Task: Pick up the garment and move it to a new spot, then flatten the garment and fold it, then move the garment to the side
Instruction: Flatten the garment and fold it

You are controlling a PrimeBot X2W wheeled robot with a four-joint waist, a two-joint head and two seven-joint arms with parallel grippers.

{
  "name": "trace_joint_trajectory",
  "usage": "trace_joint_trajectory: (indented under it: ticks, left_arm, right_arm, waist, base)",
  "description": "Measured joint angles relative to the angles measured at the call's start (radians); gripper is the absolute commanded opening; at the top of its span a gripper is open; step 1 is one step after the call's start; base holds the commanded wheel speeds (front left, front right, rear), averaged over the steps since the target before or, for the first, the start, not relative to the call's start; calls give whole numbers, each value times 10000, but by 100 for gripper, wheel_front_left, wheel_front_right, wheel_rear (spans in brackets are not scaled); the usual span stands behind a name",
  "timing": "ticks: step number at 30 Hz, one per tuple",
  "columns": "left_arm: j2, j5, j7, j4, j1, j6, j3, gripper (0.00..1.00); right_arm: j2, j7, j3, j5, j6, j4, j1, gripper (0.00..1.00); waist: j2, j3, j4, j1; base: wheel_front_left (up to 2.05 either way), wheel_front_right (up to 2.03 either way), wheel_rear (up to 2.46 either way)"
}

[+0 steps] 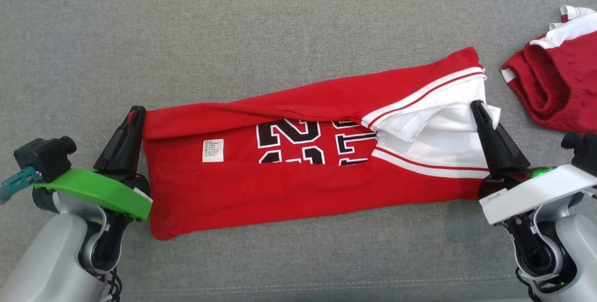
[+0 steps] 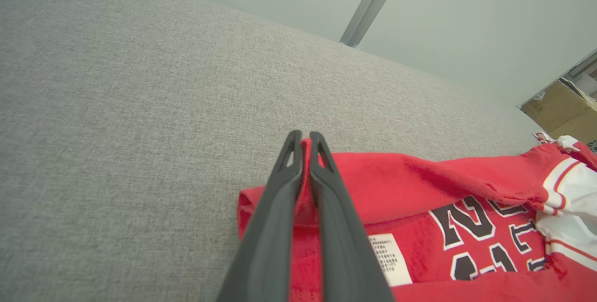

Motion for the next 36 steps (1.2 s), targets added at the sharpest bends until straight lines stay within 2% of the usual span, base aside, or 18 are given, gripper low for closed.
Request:
trace_joint_trajectory:
  ticks: [16,17,18,19,20,21,22,23,24,25,29,32,36]
  left_arm:
    - [-71,165,-27,-330,520,0,198,0]
    - [-86,213,-27,-324,544,0,198,0]
    - [-94,240,-27,-311,588,0,194,0]
    - [-96,313,-27,-282,657,0,188,0]
    - [-98,324,-27,-251,732,0,165,8]
    - [-100,324,-27,-245,808,0,81,34]
    - [-96,351,-27,-232,875,0,-75,49]
    - [-98,437,-27,-182,934,0,-213,77]
    - [-94,483,-27,-123,990,0,-326,96]
    - [-98,497,-27,-61,1070,0,-334,100]
    - [6,608,-27,209,1253,0,-228,100]
    - [150,840,-27,299,1315,33,272,100]
    - [343,1465,-27,-211,1288,545,1450,100]
  right_arm:
    - [-316,109,127,-184,-109,35,518,0]
    - [-330,186,161,-184,-109,44,533,5]
    - [-343,192,215,-199,-109,50,568,22]
    - [-349,201,240,-244,-113,65,625,46]
    - [-364,272,257,-280,-165,94,681,82]
    - [-391,278,270,-320,-192,140,709,100]
    - [-430,322,270,-357,-196,194,714,100]
    - [-499,410,282,-366,-198,240,716,100]
    - [-585,451,290,-389,-196,272,726,100]
    - [-646,464,286,-405,-198,313,730,100]
    - [-811,754,324,-410,-199,372,860,100]
    - [-1118,926,230,-414,-201,360,965,100]
    - [-1400,1129,-171,-460,-309,472,729,100]
  waist:
    - [0,-32,-52,0]
    - [0,-28,-41,0]
    - [0,-25,-29,0]
    - [0,-23,-16,0]
    - [0,-23,-1,0]
    - [0,-25,11,0]
    - [0,-28,22,0]
    - [0,-34,32,0]
    - [0,-43,39,0]
    - [0,-60,43,0]
    - [0,-137,38,0]
    - [0,-186,41,0]
    - [0,-263,49,0]
  base:
    - [0,0,0]
    - [0,0,0]
    - [0,0,0]
    - [0,0,0]
    - [0,0,0]
    - [0,0,0]
    - [0,0,0]
    - [0,0,0]
    - [0,0,0]
    - [0,0,0]
    - [0,0,0]
    - [0,0,0]
    - [0,0,0]
